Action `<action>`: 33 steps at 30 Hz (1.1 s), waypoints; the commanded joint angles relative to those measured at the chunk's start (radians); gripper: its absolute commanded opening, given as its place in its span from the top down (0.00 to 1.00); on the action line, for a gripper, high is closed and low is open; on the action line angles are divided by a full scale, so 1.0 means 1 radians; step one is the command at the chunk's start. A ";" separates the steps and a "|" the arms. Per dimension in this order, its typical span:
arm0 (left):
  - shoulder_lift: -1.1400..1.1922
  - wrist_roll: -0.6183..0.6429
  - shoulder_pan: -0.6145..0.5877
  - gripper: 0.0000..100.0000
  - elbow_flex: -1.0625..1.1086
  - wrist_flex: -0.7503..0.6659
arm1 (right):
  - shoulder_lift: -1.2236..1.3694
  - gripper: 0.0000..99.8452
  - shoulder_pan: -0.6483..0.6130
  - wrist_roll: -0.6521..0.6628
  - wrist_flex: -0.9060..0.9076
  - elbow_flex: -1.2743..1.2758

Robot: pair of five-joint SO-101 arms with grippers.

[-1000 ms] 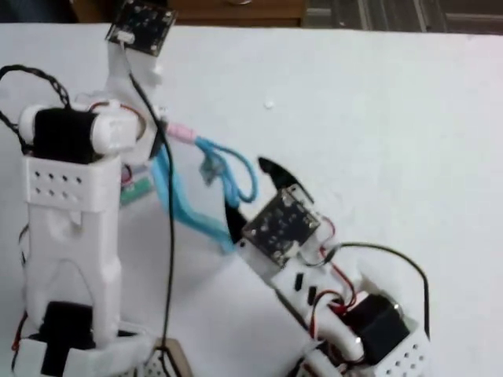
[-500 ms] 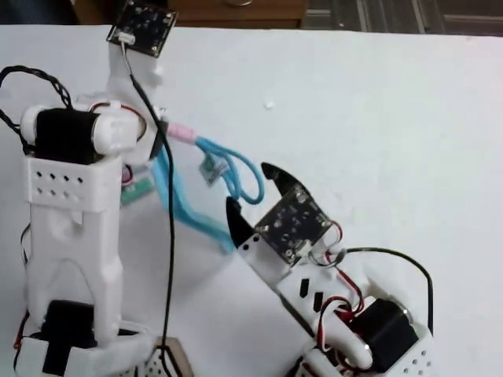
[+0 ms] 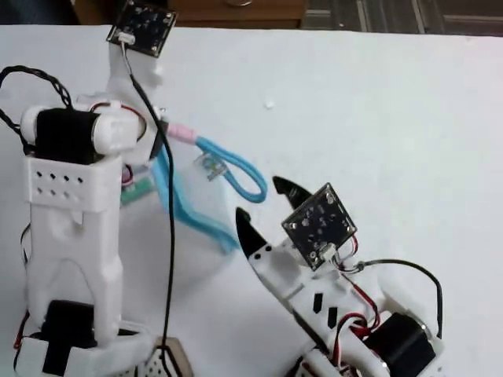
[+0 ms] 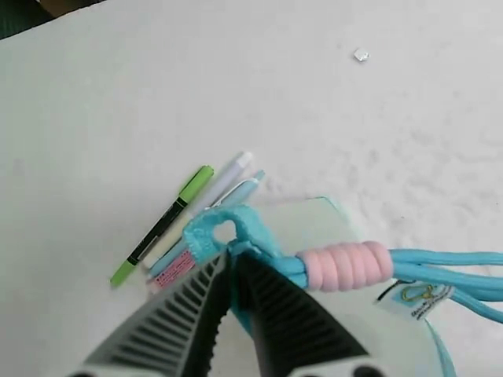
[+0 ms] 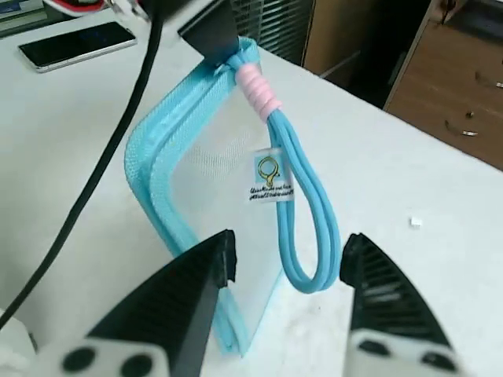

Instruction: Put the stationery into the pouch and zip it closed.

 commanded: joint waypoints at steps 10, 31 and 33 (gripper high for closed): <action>0.081 0.008 0.004 0.98 0.011 0.008 | 0.272 0.78 0.070 -0.063 -0.285 0.086; 0.079 0.008 0.007 0.98 0.011 0.006 | 0.677 0.78 0.240 0.120 -0.696 0.091; 0.079 0.008 0.005 0.98 0.011 0.006 | 0.707 0.80 0.245 0.120 -0.727 0.089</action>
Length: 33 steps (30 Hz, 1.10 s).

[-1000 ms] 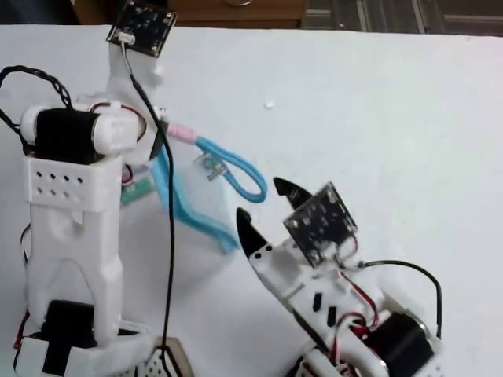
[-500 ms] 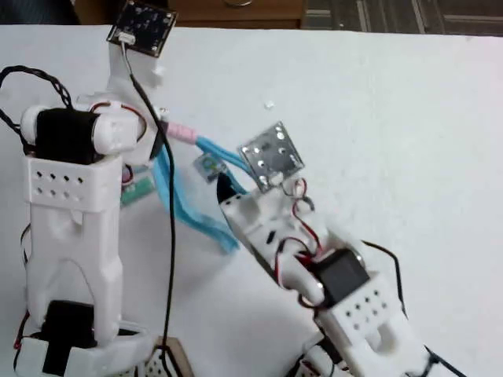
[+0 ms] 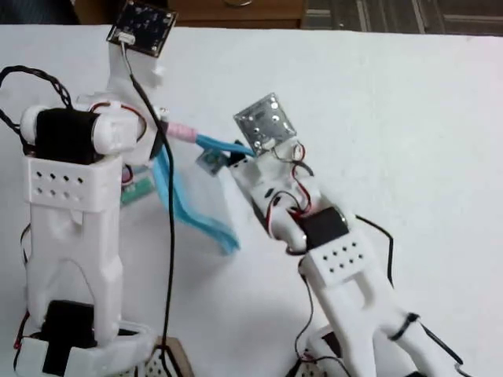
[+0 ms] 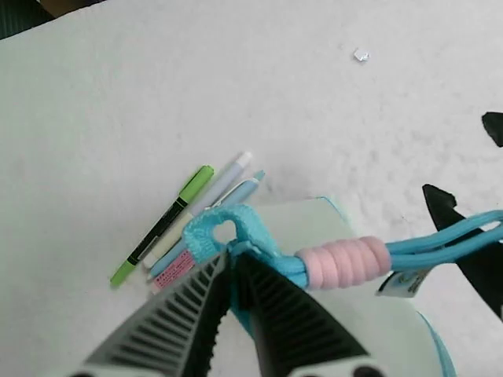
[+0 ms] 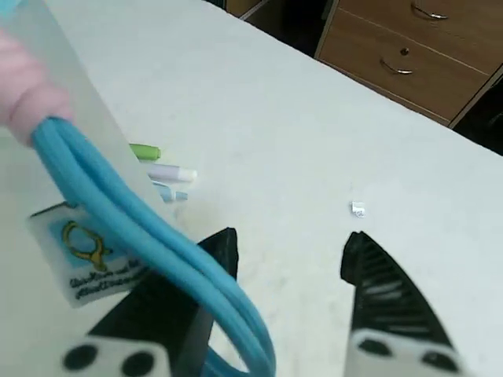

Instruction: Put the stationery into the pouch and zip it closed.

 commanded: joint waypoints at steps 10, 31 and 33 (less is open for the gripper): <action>0.081 0.008 0.002 0.98 0.011 0.006 | -0.062 0.98 0.229 0.014 -0.025 -0.012; 0.082 0.006 -0.051 0.98 0.011 0.006 | -0.154 0.98 0.871 -0.190 0.012 -0.261; 0.079 0.006 -0.050 0.98 0.011 0.008 | -0.104 0.98 0.901 -0.224 0.033 -0.331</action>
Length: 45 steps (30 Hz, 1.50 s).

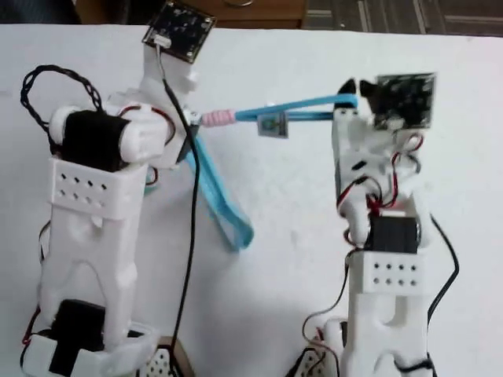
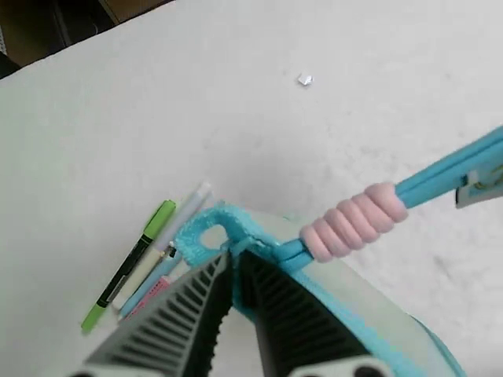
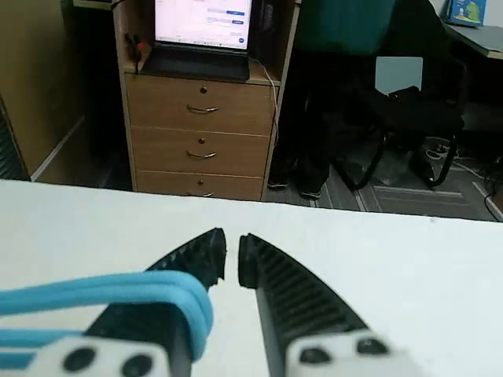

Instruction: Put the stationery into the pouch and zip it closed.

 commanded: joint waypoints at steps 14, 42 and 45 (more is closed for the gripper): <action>0.084 0.138 -0.180 0.98 -0.160 0.026 | 0.142 0.98 0.275 -0.186 0.183 -0.532; 0.084 0.138 -0.406 0.98 -0.161 -0.006 | 0.242 0.98 0.417 -0.184 0.222 -0.609; 0.084 0.138 -0.407 0.98 -0.161 -0.017 | 0.242 0.98 0.493 -0.187 0.222 -0.609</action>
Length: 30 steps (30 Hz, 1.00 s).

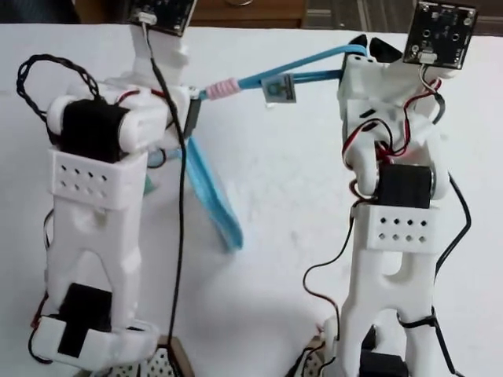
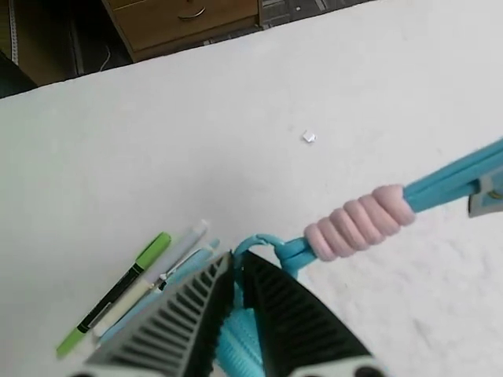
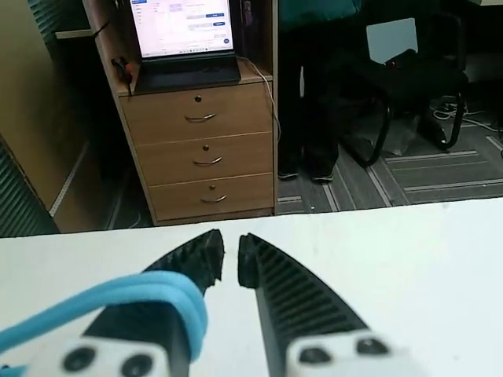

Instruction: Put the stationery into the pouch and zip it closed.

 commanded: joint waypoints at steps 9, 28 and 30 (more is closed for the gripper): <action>0.041 0.011 -0.338 0.98 0.018 -0.061 | -0.085 0.98 0.558 -0.026 0.030 -0.130; 0.033 0.011 -0.321 0.74 0.009 -0.054 | -0.228 0.98 0.162 0.058 0.321 -0.054; 0.036 0.011 -0.321 0.74 0.009 -0.058 | -0.229 0.98 0.142 0.060 0.323 -0.046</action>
